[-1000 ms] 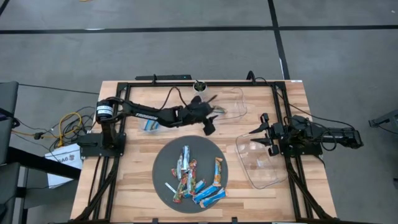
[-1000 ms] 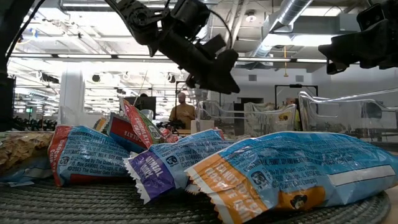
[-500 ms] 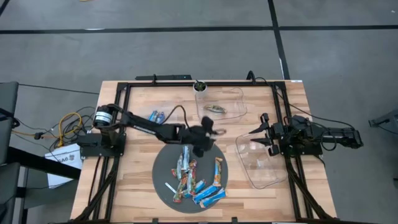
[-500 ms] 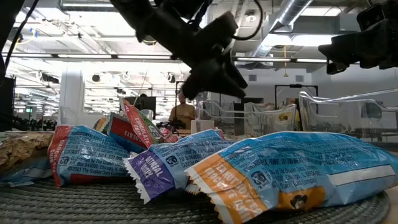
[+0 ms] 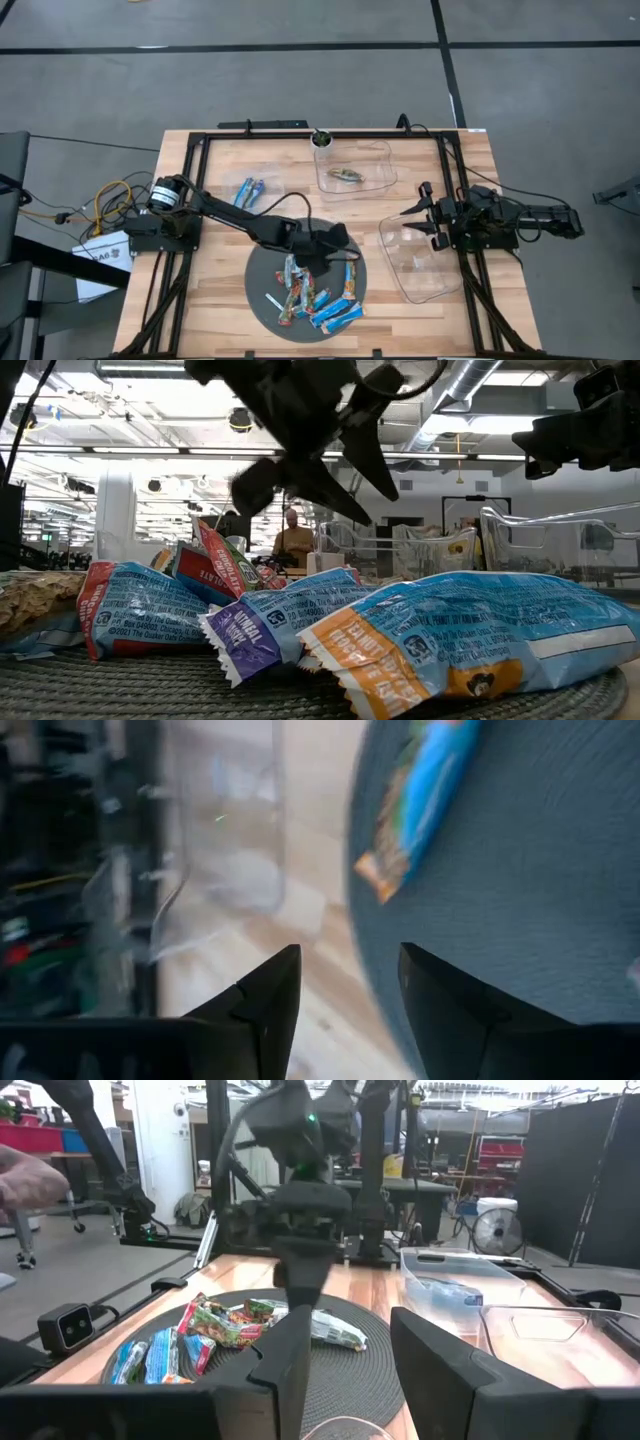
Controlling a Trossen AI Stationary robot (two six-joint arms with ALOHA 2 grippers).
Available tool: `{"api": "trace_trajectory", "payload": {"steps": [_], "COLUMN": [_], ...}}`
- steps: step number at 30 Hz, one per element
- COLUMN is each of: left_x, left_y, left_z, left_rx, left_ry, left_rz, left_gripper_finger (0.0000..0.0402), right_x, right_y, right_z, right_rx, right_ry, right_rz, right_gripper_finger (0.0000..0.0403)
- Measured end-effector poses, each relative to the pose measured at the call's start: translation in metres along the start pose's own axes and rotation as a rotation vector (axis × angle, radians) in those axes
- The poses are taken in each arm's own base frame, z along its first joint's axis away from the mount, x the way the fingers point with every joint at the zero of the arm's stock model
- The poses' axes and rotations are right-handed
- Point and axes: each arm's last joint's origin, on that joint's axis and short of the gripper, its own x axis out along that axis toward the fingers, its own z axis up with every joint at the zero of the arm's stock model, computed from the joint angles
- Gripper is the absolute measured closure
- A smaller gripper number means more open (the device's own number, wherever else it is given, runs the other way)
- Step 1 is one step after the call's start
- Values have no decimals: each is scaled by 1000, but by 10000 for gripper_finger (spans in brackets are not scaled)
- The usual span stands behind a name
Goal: Pick and place Granola Bars by type
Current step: Put the yellow granola bar into the top transparent bin
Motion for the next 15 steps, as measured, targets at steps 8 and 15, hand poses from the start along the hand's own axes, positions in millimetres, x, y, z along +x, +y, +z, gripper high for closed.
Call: {"api": "trace_trajectory", "payload": {"steps": [8,15], "left_x": [3,14], "left_y": [11,19], "left_z": [28,55], "left_rx": [14,80], "left_ry": [-49,-101], "left_rz": [-180,-229], "left_gripper_finger": [239,239], "right_x": [0,0], "right_y": [0,0], "right_z": [0,0], "right_rx": [0,0], "right_ry": [0,-2], "right_rz": [0,0], "right_gripper_finger": [270,269]}}
